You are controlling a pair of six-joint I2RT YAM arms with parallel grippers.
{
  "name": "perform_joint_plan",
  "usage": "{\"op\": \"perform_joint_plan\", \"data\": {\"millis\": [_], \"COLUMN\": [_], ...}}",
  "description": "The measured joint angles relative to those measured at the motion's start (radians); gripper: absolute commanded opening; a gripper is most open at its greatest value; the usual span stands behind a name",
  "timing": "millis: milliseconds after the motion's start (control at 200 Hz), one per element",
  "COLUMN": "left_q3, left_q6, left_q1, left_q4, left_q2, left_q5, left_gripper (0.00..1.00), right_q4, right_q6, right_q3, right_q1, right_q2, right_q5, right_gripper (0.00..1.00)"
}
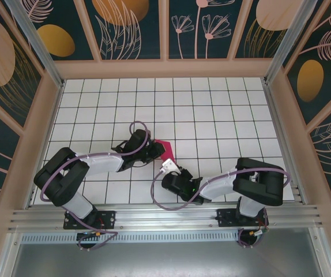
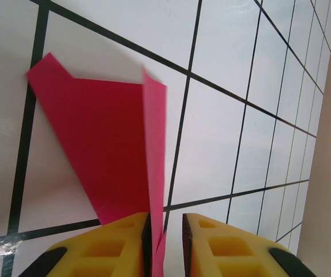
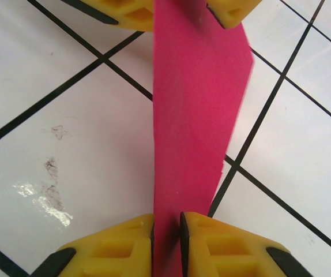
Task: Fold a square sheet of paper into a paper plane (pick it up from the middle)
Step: Fold the wing for the fifth time at the center of the table.
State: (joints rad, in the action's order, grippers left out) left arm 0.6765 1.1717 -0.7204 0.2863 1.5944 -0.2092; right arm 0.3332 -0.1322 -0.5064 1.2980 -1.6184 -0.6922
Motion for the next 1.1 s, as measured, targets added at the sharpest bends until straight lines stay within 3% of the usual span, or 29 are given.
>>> {"op": "perform_joint_plan", "data": {"millis": [190, 415, 550, 701, 876, 1101], "left_q3": [0.005, 0.005, 0.002, -0.020, -0.071, -0.121], "left_q6": [0.000, -0.001, -0.006, -0.006, -0.002, 0.001], "left_q1": [0.000, 0.000, 0.000, 0.000, 0.000, 0.000], "left_q4": [-0.003, -0.030, -0.080, -0.119, -0.150, -0.187], "left_q2": [0.000, -0.009, -0.074, -0.200, -0.310, -0.388], "left_q5": [0.000, 0.026, 0.085, 0.170, 0.250, 0.301], "left_gripper": [0.26, 0.35, 0.51, 0.58, 0.60, 0.59], "right_q4": [0.007, 0.021, 0.054, 0.146, 0.226, 0.236], "right_q6": [-0.005, -0.024, -0.075, -0.150, -0.232, -0.288], "right_q3": [-0.002, -0.011, -0.007, 0.023, 0.064, 0.052], "right_q1": [0.000, -0.002, -0.041, -0.105, -0.159, -0.174], "right_q2": [-0.002, -0.001, 0.014, 0.056, 0.057, 0.014], "right_q5": [-0.008, 0.016, 0.137, 0.291, 0.456, 0.570], "right_gripper": [0.00, 0.00, 0.00, 0.00, 0.00, 0.00]}}
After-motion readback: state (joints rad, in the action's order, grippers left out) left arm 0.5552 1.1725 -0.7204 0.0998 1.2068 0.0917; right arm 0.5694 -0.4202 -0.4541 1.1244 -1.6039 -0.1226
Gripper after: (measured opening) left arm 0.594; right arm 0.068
